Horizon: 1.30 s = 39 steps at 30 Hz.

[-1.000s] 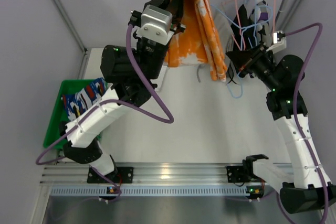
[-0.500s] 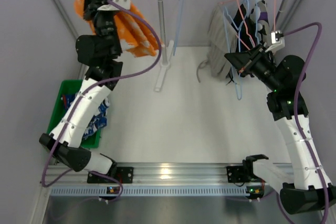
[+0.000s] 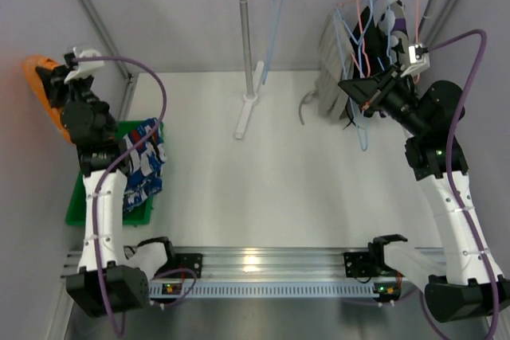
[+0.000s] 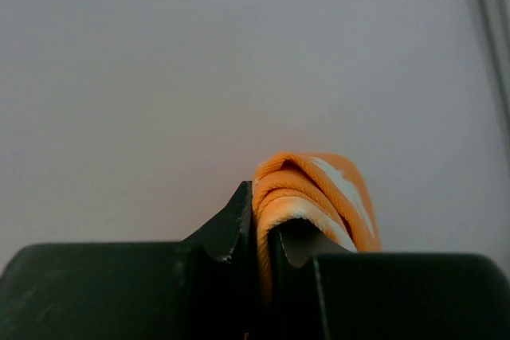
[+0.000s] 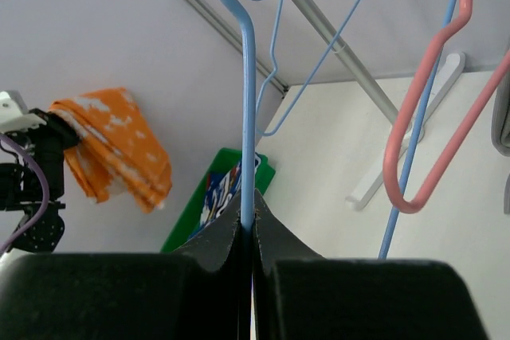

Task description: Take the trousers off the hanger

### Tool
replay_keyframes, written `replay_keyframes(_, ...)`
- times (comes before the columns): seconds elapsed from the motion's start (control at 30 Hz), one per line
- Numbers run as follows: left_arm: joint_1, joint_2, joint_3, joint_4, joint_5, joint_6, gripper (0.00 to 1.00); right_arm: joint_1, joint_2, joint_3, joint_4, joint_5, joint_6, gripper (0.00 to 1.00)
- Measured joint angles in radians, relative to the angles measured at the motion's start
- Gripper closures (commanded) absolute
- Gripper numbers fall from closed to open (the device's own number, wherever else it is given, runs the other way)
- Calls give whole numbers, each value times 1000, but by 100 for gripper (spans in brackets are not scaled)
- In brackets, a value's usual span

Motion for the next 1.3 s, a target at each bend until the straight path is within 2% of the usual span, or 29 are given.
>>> replay_keyframes(0.27, 342, -243, -300, -18, 73, -99, 100, 0, 0, 5, -9, -33, -6, 100)
replay_keyframes(0.37, 412, -324, -368, -51, 93, -137, 100, 0, -3, 14, -17, -46, -16, 100)
replay_keyframes(0.6, 423, -425, -390, -91, 90, -123, 100, 0, -27, 21, -24, -63, -28, 100)
replay_keyframes(0.8, 424, -430, -406, -90, 77, -34, 100, 0, -31, 21, -36, -69, -35, 100)
replay_keyframes(1.07, 424, -448, -537, -84, 62, 72, 100, 0, -26, 21, -78, -79, -54, 100)
replay_keyframes(1.3, 425, -417, -587, -124, 112, 63, 100, 0, 19, 18, -85, -79, -61, 100)
